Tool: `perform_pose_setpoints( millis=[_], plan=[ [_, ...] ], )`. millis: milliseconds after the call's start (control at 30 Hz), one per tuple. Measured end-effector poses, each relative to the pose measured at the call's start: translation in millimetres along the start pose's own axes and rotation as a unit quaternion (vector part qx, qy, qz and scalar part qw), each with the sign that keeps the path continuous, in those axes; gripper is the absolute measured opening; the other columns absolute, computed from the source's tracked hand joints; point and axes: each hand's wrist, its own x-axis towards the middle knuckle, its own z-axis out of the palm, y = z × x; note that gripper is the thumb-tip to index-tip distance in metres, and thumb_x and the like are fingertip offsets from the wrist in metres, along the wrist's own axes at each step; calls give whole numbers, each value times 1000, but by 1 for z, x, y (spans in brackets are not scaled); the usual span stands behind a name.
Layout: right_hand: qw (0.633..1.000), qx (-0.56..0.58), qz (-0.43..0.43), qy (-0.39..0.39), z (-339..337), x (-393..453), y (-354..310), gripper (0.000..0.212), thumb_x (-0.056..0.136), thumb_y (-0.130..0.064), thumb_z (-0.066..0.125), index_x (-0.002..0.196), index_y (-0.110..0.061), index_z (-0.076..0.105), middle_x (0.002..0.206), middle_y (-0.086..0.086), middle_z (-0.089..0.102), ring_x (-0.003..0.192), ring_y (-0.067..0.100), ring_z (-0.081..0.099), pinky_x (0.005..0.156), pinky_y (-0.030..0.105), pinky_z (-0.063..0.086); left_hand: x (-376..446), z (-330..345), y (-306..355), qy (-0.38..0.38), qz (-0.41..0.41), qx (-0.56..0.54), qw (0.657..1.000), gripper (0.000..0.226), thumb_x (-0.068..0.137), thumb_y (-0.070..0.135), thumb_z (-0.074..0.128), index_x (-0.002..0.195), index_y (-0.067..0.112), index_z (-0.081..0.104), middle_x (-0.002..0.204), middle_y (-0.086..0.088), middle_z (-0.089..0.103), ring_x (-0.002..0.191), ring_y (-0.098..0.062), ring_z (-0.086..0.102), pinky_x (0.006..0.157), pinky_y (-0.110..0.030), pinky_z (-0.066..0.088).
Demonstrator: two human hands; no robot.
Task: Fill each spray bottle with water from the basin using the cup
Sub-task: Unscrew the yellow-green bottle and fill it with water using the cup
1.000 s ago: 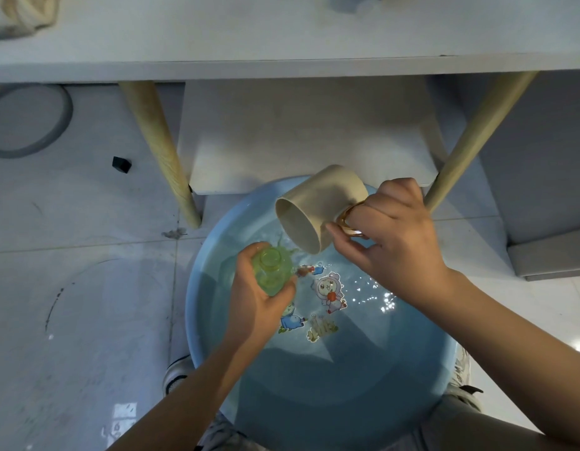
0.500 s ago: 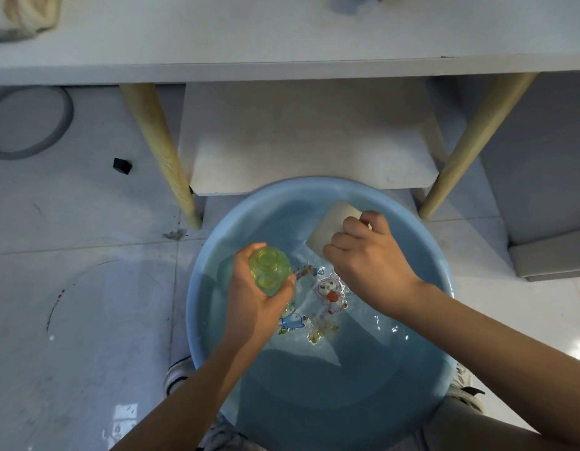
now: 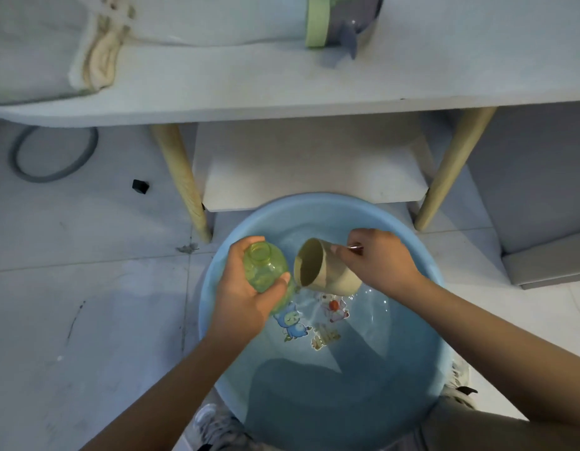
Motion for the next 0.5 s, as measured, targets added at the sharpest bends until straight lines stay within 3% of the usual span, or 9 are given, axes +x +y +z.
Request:
perform_pose_setpoints(
  millis=[67, 167, 300, 400, 500],
  plan=[
    [998, 48, 19, -32, -15, 1, -6, 36, 86, -34, 61, 61, -11, 49, 64, 6, 53, 67, 23, 50, 60, 33, 35, 0, -11, 18, -21, 18, -11, 1000, 50, 78, 10, 74, 111, 36, 47, 101, 4, 60, 87, -2, 61, 77, -18, 52],
    [993, 88, 37, -71, -55, -2, -23, 36, 84, -28, 62, 55, -11, 49, 60, 0, 47, 69, 18, 46, 54, 23, 31, -5, -33, 59, -51, 68, 10, 996, 49, 75, 15, 75, 112, 32, 47, 104, 5, 58, 91, 0, 59, 79, -14, 49],
    [988, 96, 20, -122, -111, -11, -48, 37, 85, -31, 61, 80, 5, 64, 72, 7, 50, 67, 16, 44, 48, 18, 30, -15, -62, 112, -86, 101, 32, 991, 51, 71, 19, 75, 114, 27, 50, 96, 8, 60, 84, 1, 59, 76, -13, 49],
    [985, 113, 6, -131, -154, -27, -69, 34, 85, -35, 61, 77, -2, 65, 73, 5, 50, 67, 14, 44, 58, 26, 33, -30, -85, 152, -113, 116, 26, 986, 49, 77, -1, 73, 110, 27, 51, 95, 3, 60, 78, 4, 60, 69, -10, 48],
    [975, 182, 9, -126, -187, -39, -83, 29, 84, -34, 65, 66, -11, 61, 67, -2, 51, 67, 13, 45, 64, 28, 33, -42, -100, 183, -110, 129, 9, 985, 49, 73, 5, 76, 110, 27, 54, 97, 4, 63, 80, 5, 62, 69, -9, 47]
  ],
)
